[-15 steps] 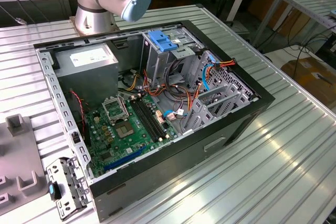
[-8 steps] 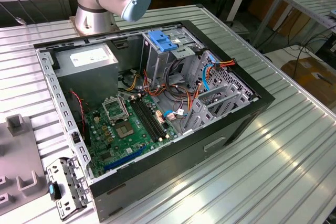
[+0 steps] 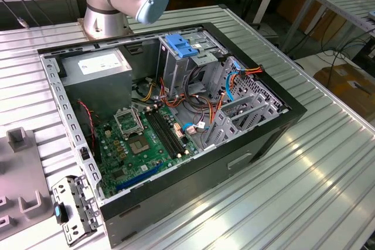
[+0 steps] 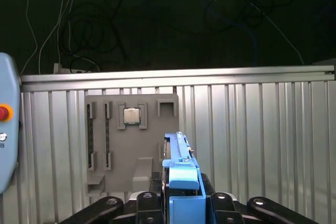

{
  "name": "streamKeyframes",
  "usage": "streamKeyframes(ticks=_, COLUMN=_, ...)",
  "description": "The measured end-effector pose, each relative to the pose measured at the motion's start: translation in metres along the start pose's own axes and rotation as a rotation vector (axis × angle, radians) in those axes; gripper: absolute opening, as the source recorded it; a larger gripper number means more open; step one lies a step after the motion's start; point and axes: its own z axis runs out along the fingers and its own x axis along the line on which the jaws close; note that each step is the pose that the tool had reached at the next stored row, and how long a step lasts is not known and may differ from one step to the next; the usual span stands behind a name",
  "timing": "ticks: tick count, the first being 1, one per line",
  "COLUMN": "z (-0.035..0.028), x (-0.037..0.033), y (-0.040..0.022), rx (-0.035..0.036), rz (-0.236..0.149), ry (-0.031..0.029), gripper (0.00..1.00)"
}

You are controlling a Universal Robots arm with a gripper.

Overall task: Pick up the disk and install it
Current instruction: 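Pick up the disk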

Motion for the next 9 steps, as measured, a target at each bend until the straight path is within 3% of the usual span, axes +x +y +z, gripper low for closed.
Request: streamKeyframes(ticks=9, z=0.0001, x=-0.0012, y=-0.0259, rx=0.0001, rz=0.0, ry=-0.0001, gripper=0.37)
